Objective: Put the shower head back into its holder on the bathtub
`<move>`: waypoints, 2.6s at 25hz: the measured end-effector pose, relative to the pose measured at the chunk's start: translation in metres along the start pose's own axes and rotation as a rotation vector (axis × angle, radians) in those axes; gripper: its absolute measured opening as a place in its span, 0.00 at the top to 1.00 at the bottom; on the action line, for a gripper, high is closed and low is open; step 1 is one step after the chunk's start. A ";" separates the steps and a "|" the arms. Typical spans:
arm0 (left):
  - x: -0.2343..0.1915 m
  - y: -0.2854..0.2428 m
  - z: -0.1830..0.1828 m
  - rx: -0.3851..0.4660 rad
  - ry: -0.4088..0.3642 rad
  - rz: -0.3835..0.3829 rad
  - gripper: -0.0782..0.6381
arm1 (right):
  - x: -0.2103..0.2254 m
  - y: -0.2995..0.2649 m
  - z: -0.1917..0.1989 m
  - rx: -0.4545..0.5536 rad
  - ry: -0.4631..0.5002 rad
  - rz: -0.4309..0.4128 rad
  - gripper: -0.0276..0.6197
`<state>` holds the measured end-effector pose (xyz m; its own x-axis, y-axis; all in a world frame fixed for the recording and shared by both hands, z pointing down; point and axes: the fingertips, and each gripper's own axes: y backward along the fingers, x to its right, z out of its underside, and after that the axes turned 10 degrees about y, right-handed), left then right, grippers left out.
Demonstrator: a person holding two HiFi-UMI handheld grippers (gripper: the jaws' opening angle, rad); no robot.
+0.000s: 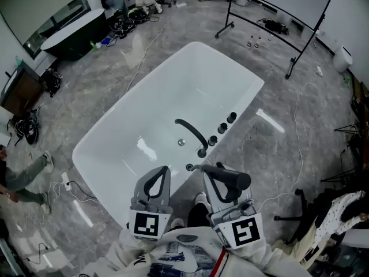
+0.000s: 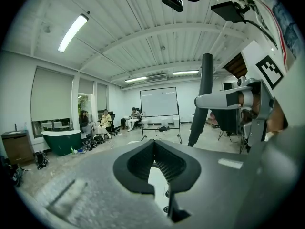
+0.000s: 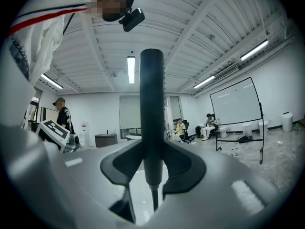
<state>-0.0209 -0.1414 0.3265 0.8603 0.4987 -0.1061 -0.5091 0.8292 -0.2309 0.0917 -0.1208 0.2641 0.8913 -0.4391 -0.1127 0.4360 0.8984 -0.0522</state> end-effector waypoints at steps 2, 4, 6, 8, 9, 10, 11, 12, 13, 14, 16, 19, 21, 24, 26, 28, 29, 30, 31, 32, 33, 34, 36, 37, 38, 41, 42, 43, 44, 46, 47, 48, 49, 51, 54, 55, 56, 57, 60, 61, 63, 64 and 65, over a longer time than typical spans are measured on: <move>-0.001 -0.006 0.001 0.002 -0.002 -0.020 0.90 | 0.006 -0.005 0.004 -0.003 -0.001 -0.020 0.74; -0.002 -0.012 0.001 -0.001 0.007 -0.042 0.90 | 0.011 -0.011 0.010 -0.008 0.000 -0.044 0.74; -0.004 -0.017 0.001 -0.002 0.012 -0.070 0.90 | 0.014 -0.018 0.017 -0.016 -0.001 -0.075 0.74; -0.007 -0.022 0.003 0.000 0.014 -0.103 0.90 | 0.016 -0.023 0.025 -0.029 -0.001 -0.111 0.74; -0.009 -0.023 0.004 -0.002 0.019 -0.120 0.90 | 0.017 -0.026 0.029 -0.035 -0.001 -0.128 0.74; -0.011 -0.024 0.005 -0.004 0.022 -0.136 0.90 | 0.017 -0.028 0.033 -0.041 0.000 -0.145 0.74; -0.014 -0.024 0.008 -0.005 0.022 -0.152 0.90 | 0.016 -0.031 0.038 -0.046 0.002 -0.160 0.74; -0.017 -0.024 0.011 -0.007 0.024 -0.165 0.90 | 0.014 -0.034 0.042 -0.051 0.004 -0.173 0.74; -0.019 -0.024 0.013 -0.010 0.029 -0.176 0.90 | 0.013 -0.037 0.046 -0.056 0.005 -0.185 0.74; -0.020 -0.024 0.015 -0.013 0.035 -0.184 0.90 | 0.012 -0.039 0.051 -0.063 0.005 -0.195 0.74; -0.022 -0.023 0.019 -0.020 0.044 -0.194 0.90 | 0.009 -0.043 0.059 -0.082 0.003 -0.209 0.74; -0.028 -0.023 0.026 -0.032 0.054 -0.211 0.90 | 0.004 -0.049 0.072 -0.110 -0.002 -0.227 0.74; -0.033 -0.021 0.032 -0.037 0.061 -0.217 0.90 | 0.000 -0.052 0.079 -0.127 -0.002 -0.232 0.74; -0.044 -0.016 0.041 -0.069 0.037 -0.211 0.90 | -0.010 -0.059 0.088 -0.147 -0.001 -0.228 0.74; -0.052 -0.015 0.048 -0.078 0.034 -0.206 0.90 | -0.016 -0.063 0.095 -0.155 0.001 -0.221 0.74; -0.055 -0.018 0.052 -0.064 0.074 -0.190 0.90 | -0.020 -0.067 0.104 -0.165 0.007 -0.212 0.74; -0.057 -0.020 0.055 -0.065 0.085 -0.181 0.90 | -0.021 -0.068 0.109 -0.171 0.009 -0.207 0.74; -0.058 -0.022 0.059 -0.070 0.087 -0.173 0.90 | -0.022 -0.069 0.115 -0.178 0.012 -0.201 0.74; -0.059 -0.025 0.064 -0.075 0.086 -0.163 0.90 | -0.023 -0.070 0.122 -0.185 0.013 -0.195 0.74; -0.059 -0.028 0.068 -0.080 0.084 -0.154 0.90 | -0.024 -0.070 0.128 -0.194 0.015 -0.188 0.74; -0.060 -0.030 0.073 -0.085 0.082 -0.145 0.90 | -0.026 -0.069 0.135 -0.205 0.015 -0.184 0.74; -0.060 -0.032 0.077 -0.089 0.081 -0.137 0.90 | -0.028 -0.070 0.142 -0.218 0.013 -0.181 0.74; -0.063 -0.037 0.084 -0.092 0.080 -0.127 0.90 | -0.034 -0.074 0.154 -0.241 -0.004 -0.181 0.74; -0.064 -0.041 0.087 -0.089 0.079 -0.123 0.90 | -0.036 -0.077 0.161 -0.249 -0.012 -0.181 0.74; -0.066 -0.044 0.090 -0.085 0.079 -0.119 0.90 | -0.038 -0.079 0.167 -0.256 -0.015 -0.180 0.74; -0.069 -0.049 0.100 -0.081 0.081 -0.105 0.90 | -0.040 -0.082 0.187 -0.276 -0.012 -0.173 0.74; -0.069 -0.050 0.103 -0.082 0.085 -0.102 0.90 | -0.041 -0.083 0.192 -0.281 -0.008 -0.170 0.74; -0.070 -0.050 0.107 -0.084 0.089 -0.100 0.90 | -0.042 -0.083 0.197 -0.286 -0.004 -0.168 0.74; -0.071 -0.051 0.111 -0.087 0.093 -0.098 0.90 | -0.043 -0.083 0.202 -0.290 0.000 -0.166 0.74; -0.072 -0.052 0.120 -0.097 0.097 -0.094 0.90 | -0.044 -0.084 0.212 -0.302 0.006 -0.162 0.74; -0.073 -0.053 0.125 -0.103 0.101 -0.093 0.90 | -0.045 -0.084 0.217 -0.309 0.008 -0.160 0.74; -0.074 -0.055 0.130 -0.110 0.105 -0.091 0.90 | -0.047 -0.086 0.222 -0.315 0.010 -0.157 0.74; -0.076 -0.056 0.134 -0.115 0.108 -0.088 0.90 | -0.048 -0.087 0.227 -0.321 0.013 -0.154 0.74; -0.077 -0.061 0.141 -0.117 0.105 -0.079 0.90 | -0.049 -0.091 0.238 -0.325 0.017 -0.148 0.74; -0.072 -0.066 0.153 -0.126 0.094 -0.059 0.90 | -0.048 -0.091 0.258 -0.333 0.012 -0.133 0.74; -0.071 -0.067 0.157 -0.132 0.088 -0.052 0.90 | -0.048 -0.091 0.264 -0.338 0.010 -0.128 0.74; -0.071 -0.068 0.161 -0.138 0.084 -0.048 0.90 | -0.049 -0.091 0.271 -0.343 0.010 -0.125 0.74; -0.073 -0.068 0.165 -0.141 0.083 -0.046 0.90 | -0.050 -0.092 0.277 -0.349 0.012 -0.123 0.74; -0.079 -0.071 0.178 -0.153 0.088 -0.048 0.90 | -0.054 -0.094 0.291 -0.362 0.020 -0.118 0.74; -0.081 -0.072 0.184 -0.160 0.091 -0.050 0.90 | -0.056 -0.094 0.295 -0.366 0.023 -0.117 0.74; -0.083 -0.075 0.195 -0.170 0.102 -0.057 0.90 | -0.058 -0.095 0.302 -0.369 0.022 -0.114 0.74; -0.084 -0.076 0.199 -0.172 0.104 -0.059 0.90 | -0.059 -0.096 0.305 -0.369 0.022 -0.113 0.74; -0.084 -0.079 0.203 -0.173 0.103 -0.059 0.90 | -0.060 -0.096 0.308 -0.368 0.022 -0.113 0.74</move>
<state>-0.0586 -0.1975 0.5495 0.8911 0.4147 -0.1842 -0.4533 0.7960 -0.4010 0.0347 -0.1817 0.5814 0.8354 -0.5390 -0.1073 0.4541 0.7869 -0.4178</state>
